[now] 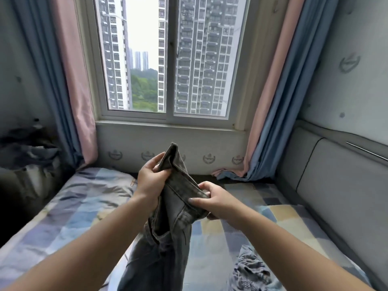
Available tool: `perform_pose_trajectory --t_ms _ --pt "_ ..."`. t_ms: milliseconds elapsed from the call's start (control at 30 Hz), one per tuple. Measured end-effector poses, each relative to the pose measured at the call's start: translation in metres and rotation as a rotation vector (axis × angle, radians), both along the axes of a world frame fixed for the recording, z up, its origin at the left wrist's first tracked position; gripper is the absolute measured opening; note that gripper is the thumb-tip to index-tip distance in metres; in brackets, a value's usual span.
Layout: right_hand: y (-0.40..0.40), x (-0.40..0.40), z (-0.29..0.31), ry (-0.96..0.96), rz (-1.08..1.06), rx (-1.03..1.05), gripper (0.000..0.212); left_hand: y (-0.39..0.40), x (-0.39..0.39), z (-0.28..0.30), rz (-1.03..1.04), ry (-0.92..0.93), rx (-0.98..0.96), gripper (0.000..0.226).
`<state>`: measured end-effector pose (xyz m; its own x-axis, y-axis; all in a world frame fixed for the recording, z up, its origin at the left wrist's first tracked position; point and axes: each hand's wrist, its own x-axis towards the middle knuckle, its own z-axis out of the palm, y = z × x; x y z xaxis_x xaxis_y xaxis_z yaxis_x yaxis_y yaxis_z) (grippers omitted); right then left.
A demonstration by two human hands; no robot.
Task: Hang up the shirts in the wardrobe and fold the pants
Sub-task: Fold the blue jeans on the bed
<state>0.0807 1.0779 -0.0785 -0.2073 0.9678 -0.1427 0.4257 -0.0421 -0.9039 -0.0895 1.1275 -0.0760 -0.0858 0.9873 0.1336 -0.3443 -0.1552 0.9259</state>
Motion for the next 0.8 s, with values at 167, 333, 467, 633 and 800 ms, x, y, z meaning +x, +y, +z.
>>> perform_pose_trajectory --t_ms 167,333,467,633,800 --pt "0.020 -0.003 0.017 -0.147 -0.073 0.472 0.009 0.001 -0.030 0.011 -0.086 0.044 0.006 0.039" --pt "0.036 0.034 0.054 -0.800 0.130 1.012 0.038 0.001 -0.073 0.024 0.026 0.441 0.038 0.041" --pt "0.039 0.064 0.076 -1.254 0.340 0.999 0.042 -0.001 -0.102 0.035 0.160 0.987 0.210 0.043" --pt "0.043 0.067 0.091 -1.484 0.380 1.111 0.033 -0.005 -0.115 0.031 0.212 1.551 0.461 0.030" --pt "0.054 0.079 0.102 -1.511 0.211 1.093 0.019 -0.021 -0.140 0.000 0.370 1.715 -0.012 0.020"
